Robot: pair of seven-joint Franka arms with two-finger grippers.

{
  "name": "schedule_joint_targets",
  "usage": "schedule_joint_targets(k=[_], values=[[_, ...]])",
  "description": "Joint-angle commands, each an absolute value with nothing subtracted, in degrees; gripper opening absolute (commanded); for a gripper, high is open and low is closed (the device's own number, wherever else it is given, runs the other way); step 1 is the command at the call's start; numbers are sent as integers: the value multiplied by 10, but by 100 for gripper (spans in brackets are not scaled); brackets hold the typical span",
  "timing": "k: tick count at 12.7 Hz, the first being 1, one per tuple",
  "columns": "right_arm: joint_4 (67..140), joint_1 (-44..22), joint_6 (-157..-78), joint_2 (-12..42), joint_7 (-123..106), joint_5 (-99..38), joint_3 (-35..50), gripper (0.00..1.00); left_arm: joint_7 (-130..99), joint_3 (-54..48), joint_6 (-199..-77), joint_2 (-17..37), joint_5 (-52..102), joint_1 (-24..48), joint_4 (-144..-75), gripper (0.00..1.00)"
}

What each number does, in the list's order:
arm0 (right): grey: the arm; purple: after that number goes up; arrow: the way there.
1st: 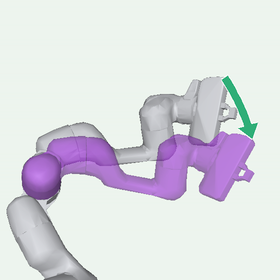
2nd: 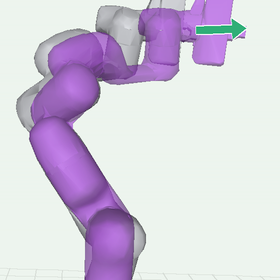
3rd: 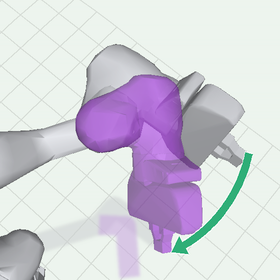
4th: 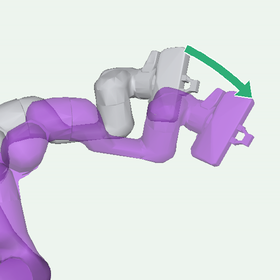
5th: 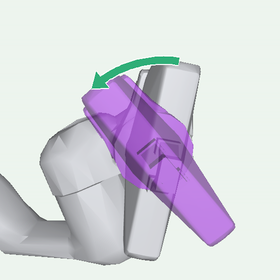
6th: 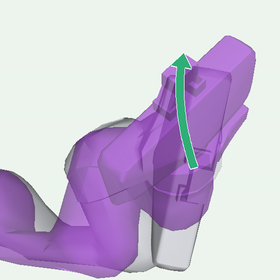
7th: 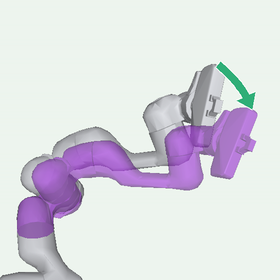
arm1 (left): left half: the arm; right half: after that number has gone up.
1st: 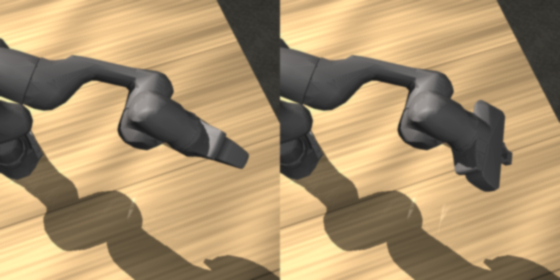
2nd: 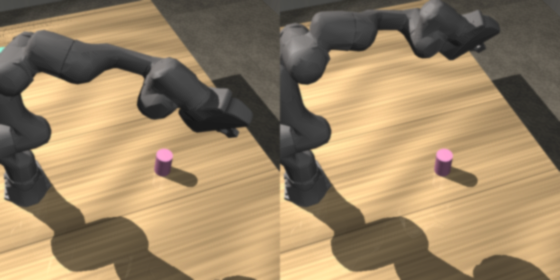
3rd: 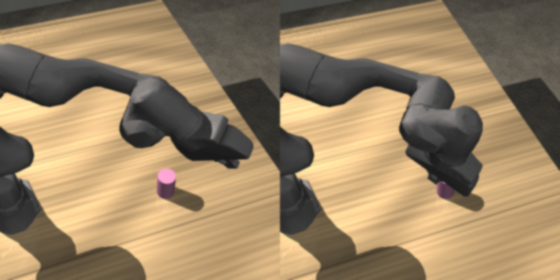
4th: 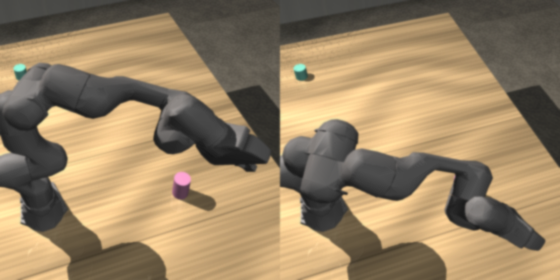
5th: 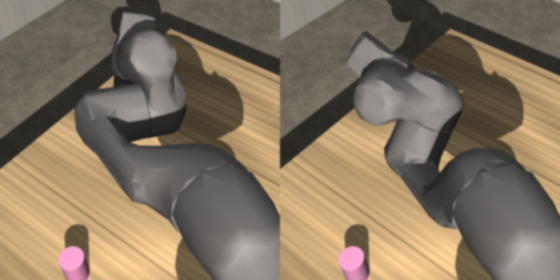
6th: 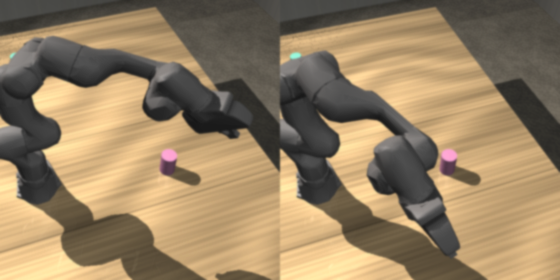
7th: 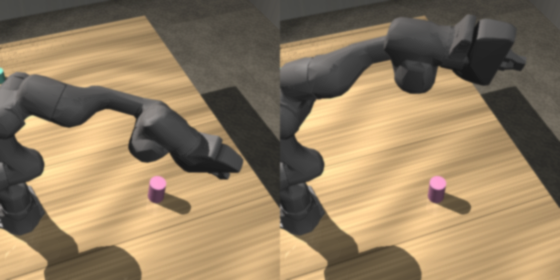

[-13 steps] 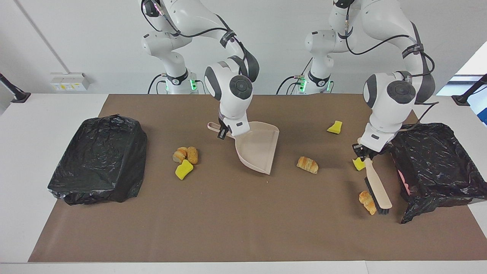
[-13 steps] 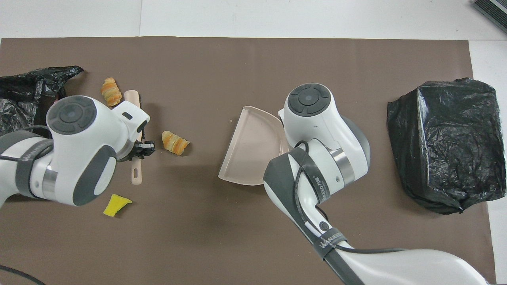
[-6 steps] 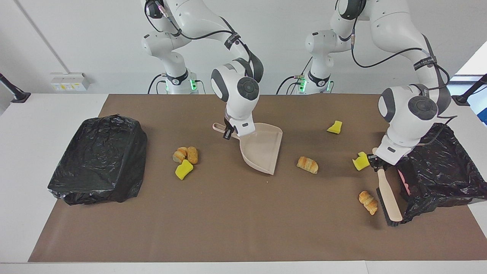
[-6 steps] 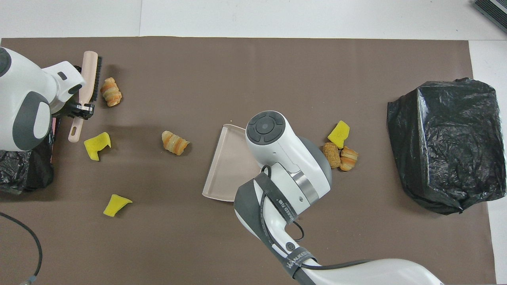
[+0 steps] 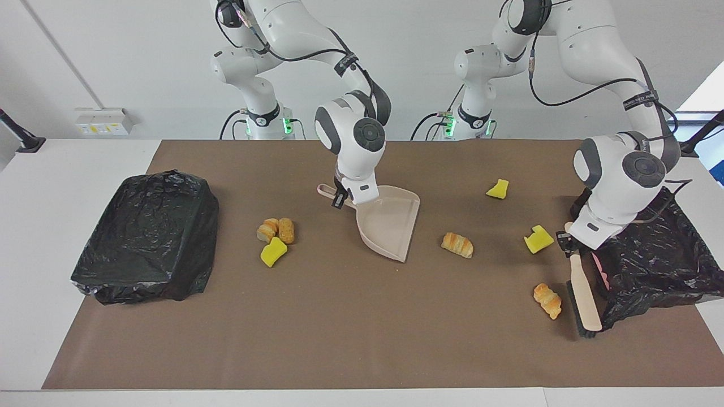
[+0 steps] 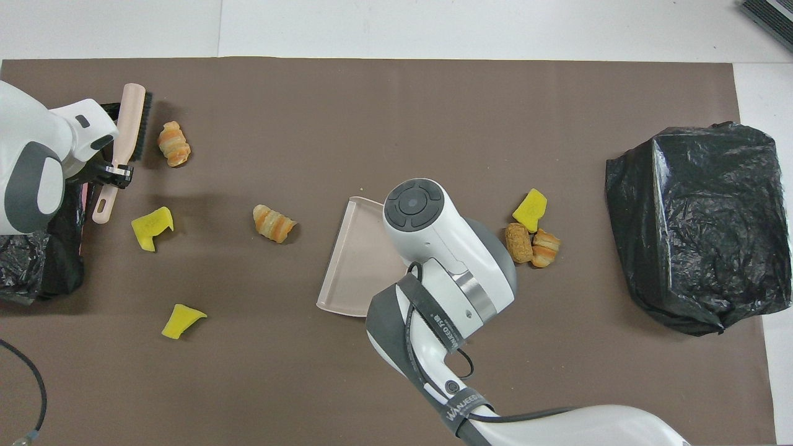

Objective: Sweep and dump trash in bin
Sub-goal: 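Set the dustpan down with the right gripper while the left gripper carries the brush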

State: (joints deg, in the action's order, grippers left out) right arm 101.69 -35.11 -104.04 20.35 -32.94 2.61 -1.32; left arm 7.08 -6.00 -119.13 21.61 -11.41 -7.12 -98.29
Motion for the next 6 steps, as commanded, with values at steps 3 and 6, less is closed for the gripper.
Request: schedule_joint_targets(k=[3, 6], values=[[1038, -358, -1049, 189, -312, 44, -12, 0, 90, -71, -1155, 195, -74, -49, -1015, 0], [1038, -358, -1049, 189, -311, 43, -12, 0, 89, -71, -1144, 175, -36, -14, -1051, 0]])
